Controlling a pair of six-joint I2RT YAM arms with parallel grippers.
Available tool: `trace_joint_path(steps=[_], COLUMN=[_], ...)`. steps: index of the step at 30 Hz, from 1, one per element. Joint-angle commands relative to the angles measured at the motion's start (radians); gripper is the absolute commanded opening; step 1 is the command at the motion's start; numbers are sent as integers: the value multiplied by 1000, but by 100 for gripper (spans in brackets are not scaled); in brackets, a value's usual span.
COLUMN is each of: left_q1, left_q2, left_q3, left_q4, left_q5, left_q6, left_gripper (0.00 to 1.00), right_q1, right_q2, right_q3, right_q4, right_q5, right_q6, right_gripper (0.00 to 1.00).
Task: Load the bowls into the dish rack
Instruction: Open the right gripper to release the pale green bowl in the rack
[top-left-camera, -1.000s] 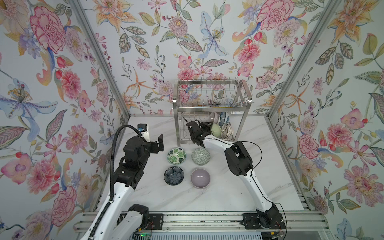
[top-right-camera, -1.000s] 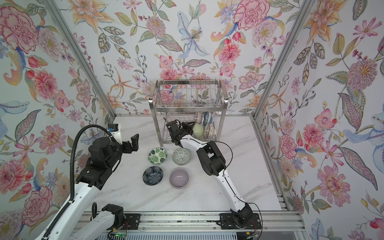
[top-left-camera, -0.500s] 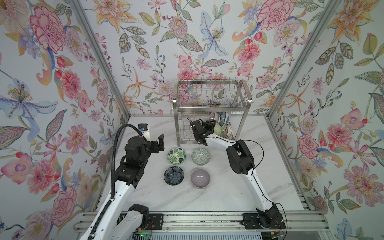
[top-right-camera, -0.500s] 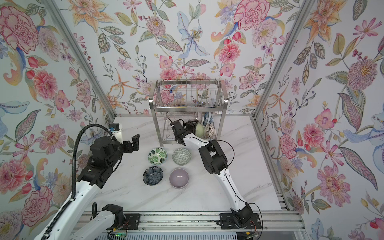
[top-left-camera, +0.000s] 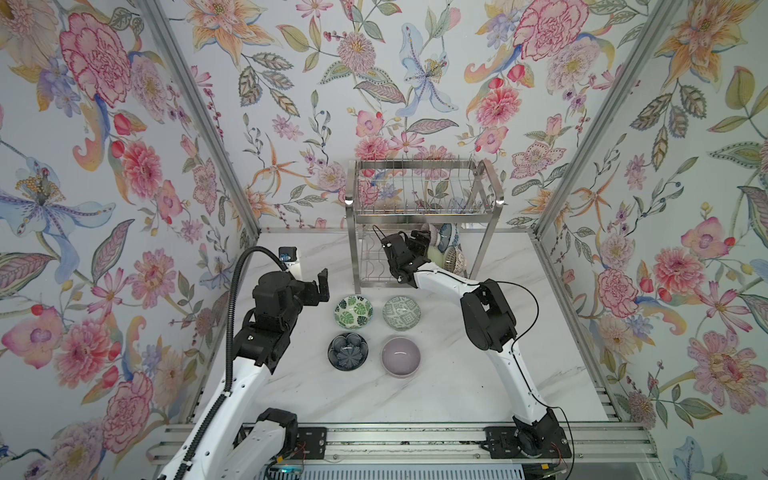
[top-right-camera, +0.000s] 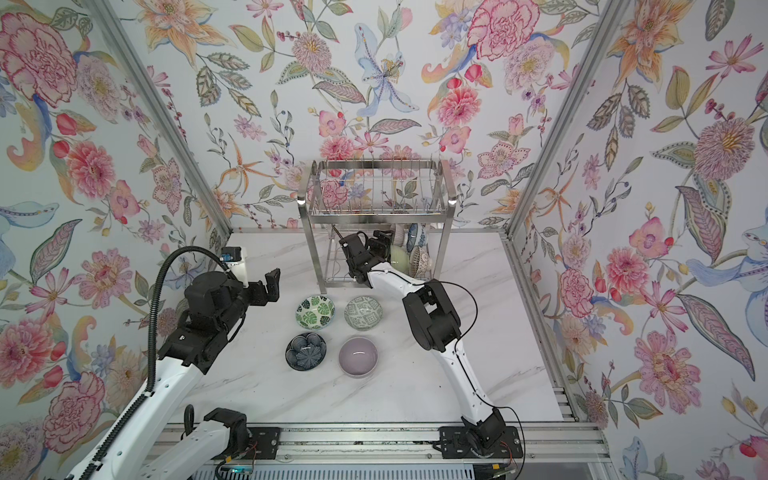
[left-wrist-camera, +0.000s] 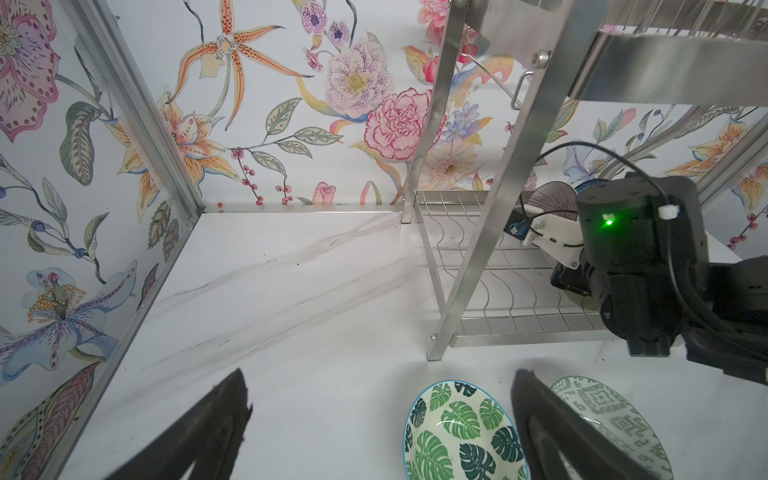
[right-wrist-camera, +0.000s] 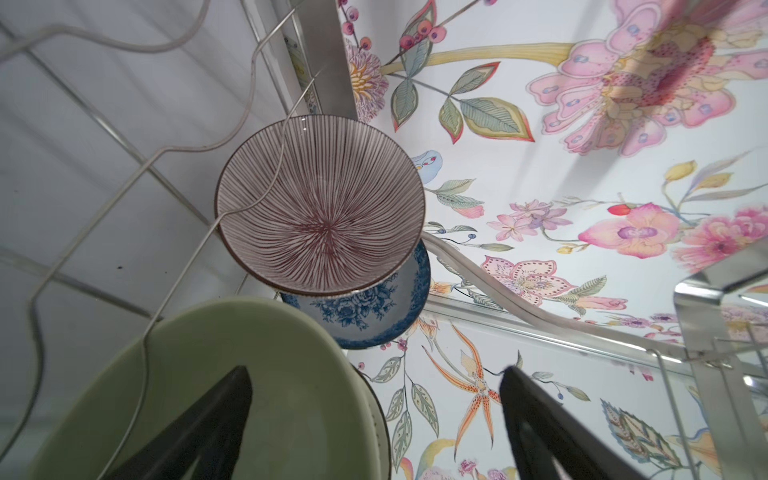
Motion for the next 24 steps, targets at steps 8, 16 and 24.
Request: trace_joint_path(steps=[8, 16, 24], left_q1=[11, 4, -6], left_q2=[39, 42, 48], left_q3=[16, 10, -39], left_q4=[-33, -83, -84], left_q5=[-22, -17, 8], left_q6=[7, 13, -9], left_gripper=[99, 99, 99], right_q1=[64, 131, 203], right_q2=[-194, -386, -680], right_q3=[-175, -369, -610], right_q4=[-5, 21, -28], right_q5=[-282, -376, -533], right_q6=[144, 241, 462], right_gripper=[99, 99, 99])
